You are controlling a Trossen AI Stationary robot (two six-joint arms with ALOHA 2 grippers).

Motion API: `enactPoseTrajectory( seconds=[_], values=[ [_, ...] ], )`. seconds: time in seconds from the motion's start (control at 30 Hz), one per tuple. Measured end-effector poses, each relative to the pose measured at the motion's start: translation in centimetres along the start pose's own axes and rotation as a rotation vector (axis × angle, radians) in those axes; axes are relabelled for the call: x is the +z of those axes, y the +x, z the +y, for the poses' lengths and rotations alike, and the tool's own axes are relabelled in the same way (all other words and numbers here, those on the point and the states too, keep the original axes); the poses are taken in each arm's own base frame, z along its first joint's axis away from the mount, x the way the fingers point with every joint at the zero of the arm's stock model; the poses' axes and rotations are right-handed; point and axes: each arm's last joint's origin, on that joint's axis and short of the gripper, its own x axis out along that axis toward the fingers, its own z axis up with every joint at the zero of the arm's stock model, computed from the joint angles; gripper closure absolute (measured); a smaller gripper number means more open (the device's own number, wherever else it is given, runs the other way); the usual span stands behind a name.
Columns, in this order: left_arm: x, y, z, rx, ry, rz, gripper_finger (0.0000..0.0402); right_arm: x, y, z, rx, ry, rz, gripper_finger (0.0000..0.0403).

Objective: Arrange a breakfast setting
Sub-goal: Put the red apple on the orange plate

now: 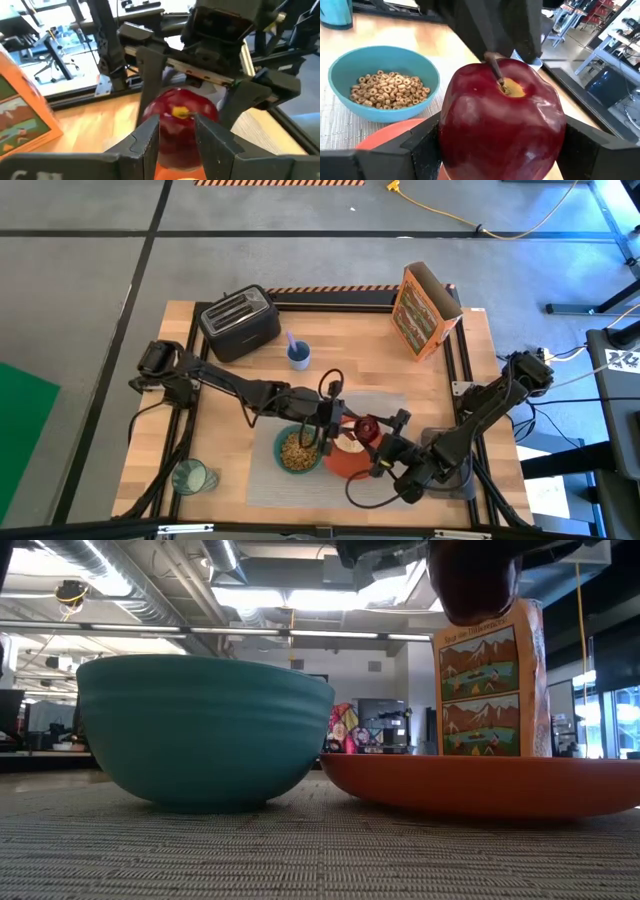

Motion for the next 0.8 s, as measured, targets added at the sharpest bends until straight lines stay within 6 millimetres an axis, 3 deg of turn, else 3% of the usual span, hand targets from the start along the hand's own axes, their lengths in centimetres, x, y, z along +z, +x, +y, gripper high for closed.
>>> enactPoseTrajectory(
  seconds=[0.37, 0.63, 0.8],
  values=[
    [0.03, 0.45, -0.07, -0.04, -0.003, -0.047, 0.0285, 0.09, 0.03, 0.1, 0.005, 0.0, -0.007, 0.0113],
    [-0.03, 0.23, -0.15, -0.053, 0.1, -0.023, 0.0309, 0.02, 0.06, 0.13, 0.011, -0.006, -0.001, 0.0113],
    [0.36, -0.33, -0.38, -0.18, 0.147, -0.039, 0.0312, 0.0, 0.06, 0.17, 0.025, -0.008, 0.008, 0.0113]
  ],
)
